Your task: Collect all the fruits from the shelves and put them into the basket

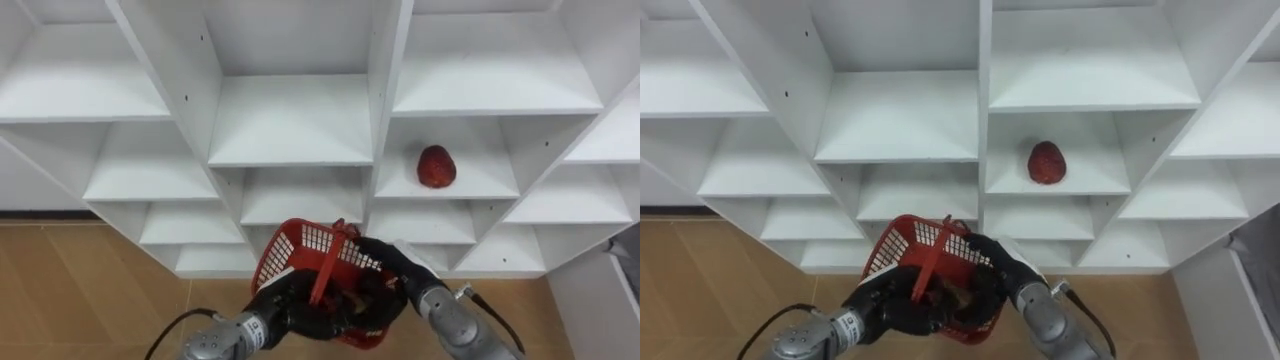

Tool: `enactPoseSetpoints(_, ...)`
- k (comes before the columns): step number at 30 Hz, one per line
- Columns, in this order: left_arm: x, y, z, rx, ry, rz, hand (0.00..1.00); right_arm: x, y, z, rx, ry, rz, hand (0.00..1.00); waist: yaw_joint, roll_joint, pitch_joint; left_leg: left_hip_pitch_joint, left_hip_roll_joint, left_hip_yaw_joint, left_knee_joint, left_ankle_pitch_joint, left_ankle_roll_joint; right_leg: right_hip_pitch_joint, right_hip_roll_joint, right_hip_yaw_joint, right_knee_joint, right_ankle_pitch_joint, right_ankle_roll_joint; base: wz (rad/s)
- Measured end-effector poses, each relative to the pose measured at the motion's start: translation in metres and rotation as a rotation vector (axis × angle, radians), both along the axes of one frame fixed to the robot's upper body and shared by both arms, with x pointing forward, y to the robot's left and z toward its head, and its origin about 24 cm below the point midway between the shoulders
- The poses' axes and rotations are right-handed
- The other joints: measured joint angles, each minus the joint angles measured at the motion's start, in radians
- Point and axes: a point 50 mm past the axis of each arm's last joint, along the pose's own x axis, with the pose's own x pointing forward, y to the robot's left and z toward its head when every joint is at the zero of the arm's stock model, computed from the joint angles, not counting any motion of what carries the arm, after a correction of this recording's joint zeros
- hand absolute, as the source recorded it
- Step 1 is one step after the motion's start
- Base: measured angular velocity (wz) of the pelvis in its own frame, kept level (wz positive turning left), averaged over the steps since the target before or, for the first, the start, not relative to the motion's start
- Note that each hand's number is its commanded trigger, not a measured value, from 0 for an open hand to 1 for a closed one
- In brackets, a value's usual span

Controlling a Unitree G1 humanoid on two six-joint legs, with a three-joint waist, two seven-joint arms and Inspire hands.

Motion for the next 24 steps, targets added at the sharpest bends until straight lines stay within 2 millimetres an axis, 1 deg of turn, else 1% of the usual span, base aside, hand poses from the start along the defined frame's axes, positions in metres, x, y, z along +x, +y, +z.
enactPoseSetpoints(2, -0.003, 0.005, -0.002, 0.005, 0.008, 0.02, 1.0, -0.002, 0.0, 0.003, 0.011, -0.022, 0.005, 0.0, 0.001, -0.007, -0.0039, 0.002, 0.0, 0.004, 0.0, 0.0, 0.0, 0.0, 0.0, 0.001, -0.001, 0.0, 0.0, -0.02)
enactPoseSetpoints(4, -0.007, 0.014, -0.005, 0.026, 0.023, 0.051, 1.0, -0.004, 0.001, 0.006, 0.024, -0.039, 0.009, 0.0, 0.0, -0.021, -0.0079, 0.01, 0.001, 0.008, -0.001, 0.0, 0.0, 0.006, 0.001, 0.001, 0.001, 0.0, 0.0, -0.04)
enactPoseSetpoints(5, -0.007, 0.015, -0.006, 0.033, 0.028, 0.057, 1.0, -0.004, 0.001, 0.006, 0.023, -0.041, 0.007, 0.0, 0.0, -0.024, -0.0094, 0.01, 0.001, 0.008, -0.001, 0.0, 0.0, 0.007, 0.001, 0.001, 0.001, 0.0, 0.0, 0.0)
enactPoseSetpoints(10, -0.012, 0.031, -0.013, 0.078, 0.065, 0.133, 1.0, -0.003, -0.003, 0.01, 0.02, -0.074, -0.012, 0.0, -0.001, -0.045, -0.0035, 0.021, 0.001, 0.009, 0.0, 0.0, 0.0, 0.017, 0.001, 0.001, 0.002, 0.0, 0.0, 0.0)
enactPoseSetpoints(13, -0.013, 0.036, -0.013, 0.093, 0.065, 0.159, 1.0, 0.002, -0.006, 0.02, 0.031, -0.126, -0.027, 0.0, -0.001, -0.047, -0.0024, 0.025, 0.001, 0.006, 0.0, 0.0, 0.0, 0.02, 0.0, 0.001, 0.001, 0.0, 0.0, 0.0)
enactPoseSetpoints(16, -0.014, 0.039, -0.014, 0.096, 0.067, 0.176, 1.0, 0.005, -0.005, 0.028, 0.048, -0.168, -0.032, 0.0, -0.003, -0.047, -0.0016, 0.047, 0.001, 0.005, -0.003, -0.003, -0.003, 0.042, 0.002, -0.001, -0.016, 0.0, 0.0, 0.0)
enactPoseSetpoints(19, -0.013, 0.041, -0.013, 0.107, 0.062, 0.181, 1.0, 0.008, -0.006, 0.032, 0.052, -0.188, -0.04, 0.0, -0.003, -0.049, -0.0007, 0.072, 0.001, 0.005, -0.018, -0.005, -0.004, 0.064, 0.003, 0.0, -0.028, -0.001, 0.0, 0.0)
enactPoseSetpoints(24, -0.015, 0.042, -0.014, 0.122, 0.062, 0.189, 1.0, 0.009, -0.006, 0.037, 0.087, -0.209, -0.057, 0.0, -0.006, -0.052, 0.0009, 0.08, 0.001, 0.005, -0.021, -0.007, -0.007, 0.079, 0.005, 0.003, -0.03, -0.001, 0.0, 0.0)
